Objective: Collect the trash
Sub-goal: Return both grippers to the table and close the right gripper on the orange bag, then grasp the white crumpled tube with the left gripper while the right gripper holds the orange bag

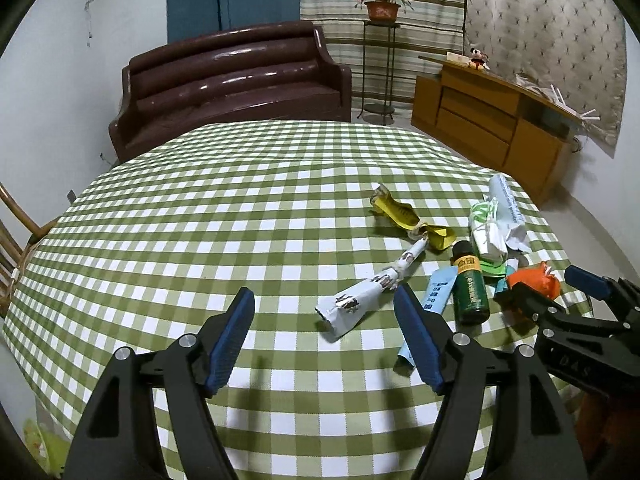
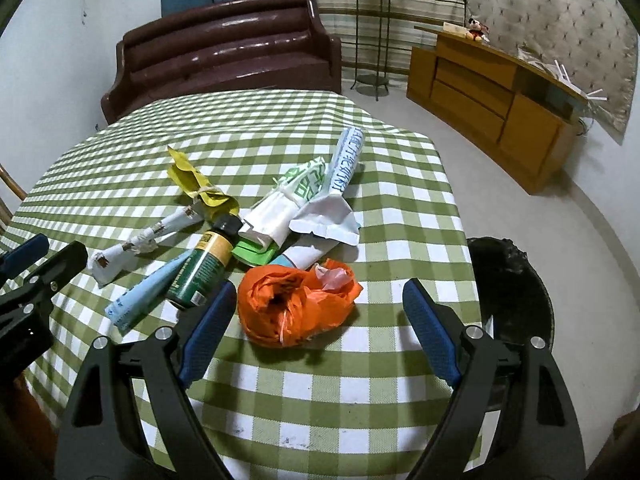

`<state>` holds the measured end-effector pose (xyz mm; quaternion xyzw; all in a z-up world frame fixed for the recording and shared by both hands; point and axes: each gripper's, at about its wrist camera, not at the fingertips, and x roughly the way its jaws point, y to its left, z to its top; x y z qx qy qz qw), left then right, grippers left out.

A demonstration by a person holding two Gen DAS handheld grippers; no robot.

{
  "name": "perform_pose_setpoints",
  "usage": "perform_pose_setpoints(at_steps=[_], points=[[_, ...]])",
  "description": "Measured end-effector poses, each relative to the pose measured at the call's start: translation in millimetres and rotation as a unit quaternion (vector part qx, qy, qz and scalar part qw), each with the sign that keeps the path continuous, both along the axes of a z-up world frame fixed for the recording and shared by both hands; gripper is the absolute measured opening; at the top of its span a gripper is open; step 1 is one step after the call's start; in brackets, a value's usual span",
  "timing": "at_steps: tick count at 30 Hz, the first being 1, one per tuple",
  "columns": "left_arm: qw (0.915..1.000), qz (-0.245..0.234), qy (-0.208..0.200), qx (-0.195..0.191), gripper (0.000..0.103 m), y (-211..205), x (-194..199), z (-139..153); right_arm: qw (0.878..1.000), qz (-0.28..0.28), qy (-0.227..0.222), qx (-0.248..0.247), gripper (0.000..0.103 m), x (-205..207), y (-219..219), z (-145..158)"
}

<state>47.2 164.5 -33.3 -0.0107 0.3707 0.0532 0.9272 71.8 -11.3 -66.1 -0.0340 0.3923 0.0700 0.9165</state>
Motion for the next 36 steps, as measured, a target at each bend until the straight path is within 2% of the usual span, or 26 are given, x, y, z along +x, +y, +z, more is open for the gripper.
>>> perform_pose_setpoints(at_steps=[2, 6, 7, 14, 25, 30, 32, 36], points=[[1.0, -0.004, 0.003, 0.002, 0.07, -0.1, 2.3, -1.5, 1.0, 0.001, 0.005, -0.001, 0.077, 1.7, -0.7, -1.6], [0.9999, -0.009, 0.008, 0.004, 0.07, 0.5, 6.8, -3.8, 1.0, 0.004, 0.014, 0.0, 0.06, 4.2, 2.1, -5.9], [0.9999, -0.01, 0.009, 0.005, 0.07, 0.6, 7.8, -4.2, 1.0, 0.006, 0.013, 0.001, 0.058, 4.0, 2.5, -6.0], [0.9996, -0.022, 0.014, 0.007, 0.07, 0.1, 14.8, -6.5, 1.0, 0.007, 0.005, -0.004, 0.056, -3.0, 0.2, -4.6], [0.9962, -0.072, 0.042, 0.025, 0.07, -15.4, 35.4, -19.2, 1.0, -0.006, 0.007, 0.011, 0.056, -5.9, -19.9, -1.8], [0.9936, -0.089, 0.064, 0.027, 0.053, -18.2, 46.2, -27.9, 1.0, -0.007, 0.01, 0.016, 0.056, -4.9, -26.7, -2.6], [0.9926, -0.093, 0.074, 0.022, 0.041, -17.7, 49.6, -32.1, 1.0, -0.007, 0.01, 0.018, 0.056, -4.2, -28.3, -2.8], [0.9918, -0.104, 0.072, 0.017, 0.034, -20.5, 49.5, -35.1, 1.0, -0.006, 0.012, 0.019, 0.056, -2.0, -29.5, -4.3]])
